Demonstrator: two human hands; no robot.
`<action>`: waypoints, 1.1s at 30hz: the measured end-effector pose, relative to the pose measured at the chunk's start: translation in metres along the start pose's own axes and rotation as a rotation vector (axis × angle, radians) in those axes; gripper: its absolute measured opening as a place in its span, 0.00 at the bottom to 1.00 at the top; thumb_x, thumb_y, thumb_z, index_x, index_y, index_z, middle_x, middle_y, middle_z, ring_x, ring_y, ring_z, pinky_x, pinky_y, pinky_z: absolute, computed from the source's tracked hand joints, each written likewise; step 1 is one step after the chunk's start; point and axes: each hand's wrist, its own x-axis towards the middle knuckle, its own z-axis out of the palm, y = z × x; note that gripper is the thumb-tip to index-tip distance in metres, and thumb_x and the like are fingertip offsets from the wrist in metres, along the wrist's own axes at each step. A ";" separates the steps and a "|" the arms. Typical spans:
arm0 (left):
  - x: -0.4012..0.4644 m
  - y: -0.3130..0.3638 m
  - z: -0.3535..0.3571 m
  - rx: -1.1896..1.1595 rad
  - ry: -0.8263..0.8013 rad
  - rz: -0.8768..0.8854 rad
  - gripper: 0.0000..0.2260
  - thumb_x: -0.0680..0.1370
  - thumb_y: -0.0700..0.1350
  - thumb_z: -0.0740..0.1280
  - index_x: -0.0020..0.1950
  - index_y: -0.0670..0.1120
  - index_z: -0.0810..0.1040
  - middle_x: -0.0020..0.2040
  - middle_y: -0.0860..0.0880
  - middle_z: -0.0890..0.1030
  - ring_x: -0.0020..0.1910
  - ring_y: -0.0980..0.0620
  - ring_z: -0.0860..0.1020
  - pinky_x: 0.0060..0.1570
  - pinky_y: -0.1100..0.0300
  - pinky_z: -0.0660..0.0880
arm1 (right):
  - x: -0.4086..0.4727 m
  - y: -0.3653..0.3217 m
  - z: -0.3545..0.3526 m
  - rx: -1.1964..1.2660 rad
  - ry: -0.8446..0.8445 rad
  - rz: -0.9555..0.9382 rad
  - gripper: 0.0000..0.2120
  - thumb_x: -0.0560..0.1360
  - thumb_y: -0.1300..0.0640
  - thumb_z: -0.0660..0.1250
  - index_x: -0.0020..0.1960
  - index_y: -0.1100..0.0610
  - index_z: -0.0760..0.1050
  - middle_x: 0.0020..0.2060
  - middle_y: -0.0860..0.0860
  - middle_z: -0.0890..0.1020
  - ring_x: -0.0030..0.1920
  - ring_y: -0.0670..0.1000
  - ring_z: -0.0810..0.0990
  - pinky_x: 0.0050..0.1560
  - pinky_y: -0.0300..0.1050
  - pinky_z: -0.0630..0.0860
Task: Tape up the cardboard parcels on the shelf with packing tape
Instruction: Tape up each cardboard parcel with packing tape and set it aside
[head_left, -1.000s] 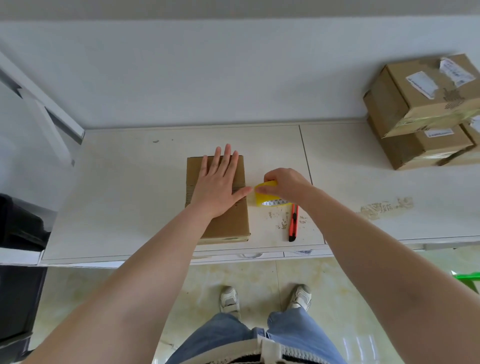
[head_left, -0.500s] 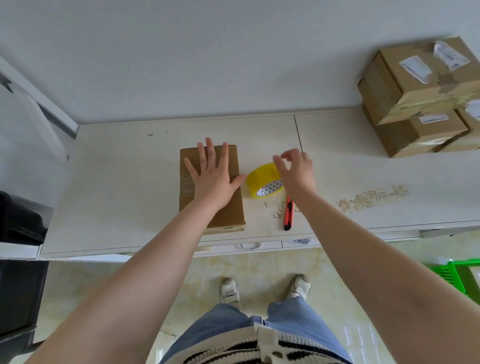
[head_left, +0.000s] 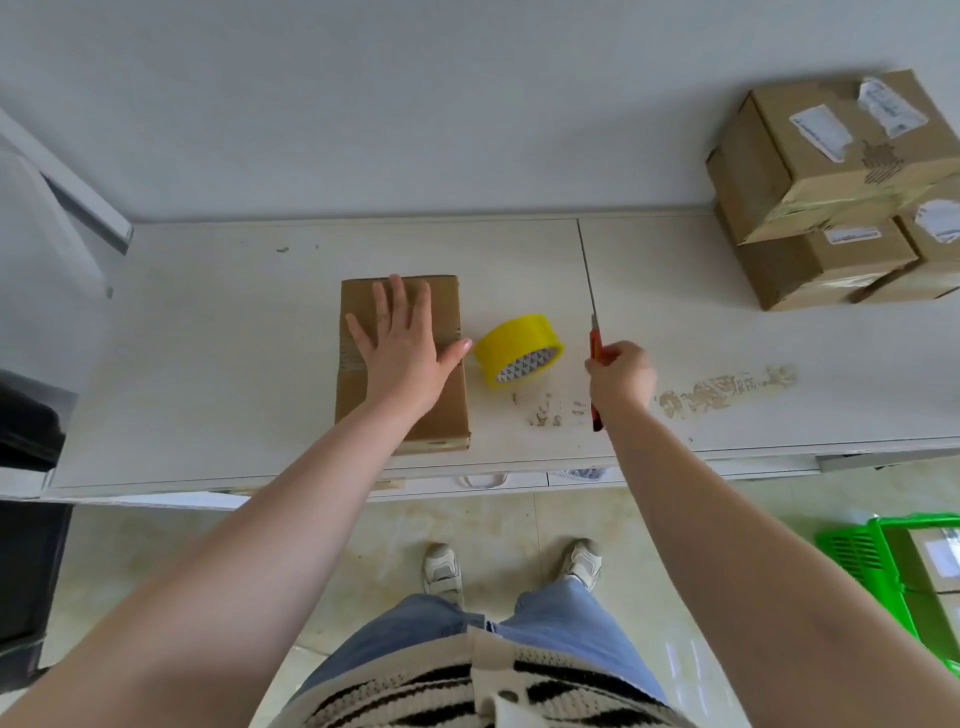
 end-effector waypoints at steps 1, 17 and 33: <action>0.000 0.000 0.000 -0.003 -0.002 -0.005 0.37 0.80 0.63 0.58 0.81 0.46 0.48 0.81 0.42 0.41 0.79 0.43 0.37 0.72 0.35 0.36 | -0.002 -0.014 -0.008 0.080 0.033 -0.046 0.06 0.78 0.61 0.67 0.53 0.61 0.79 0.41 0.52 0.81 0.41 0.54 0.78 0.40 0.45 0.75; 0.006 0.001 -0.005 -0.031 -0.112 -0.083 0.40 0.79 0.65 0.58 0.81 0.52 0.40 0.79 0.45 0.32 0.78 0.44 0.34 0.72 0.39 0.31 | -0.030 -0.095 0.002 -0.332 -0.521 -0.472 0.14 0.75 0.56 0.71 0.44 0.69 0.80 0.42 0.58 0.76 0.40 0.57 0.78 0.35 0.47 0.78; 0.005 0.001 -0.004 -0.021 -0.094 -0.078 0.40 0.79 0.66 0.57 0.81 0.52 0.39 0.79 0.45 0.33 0.78 0.44 0.34 0.72 0.39 0.32 | -0.027 -0.087 0.011 -0.332 -0.514 -0.423 0.11 0.74 0.55 0.71 0.48 0.64 0.77 0.47 0.50 0.72 0.38 0.47 0.73 0.36 0.38 0.71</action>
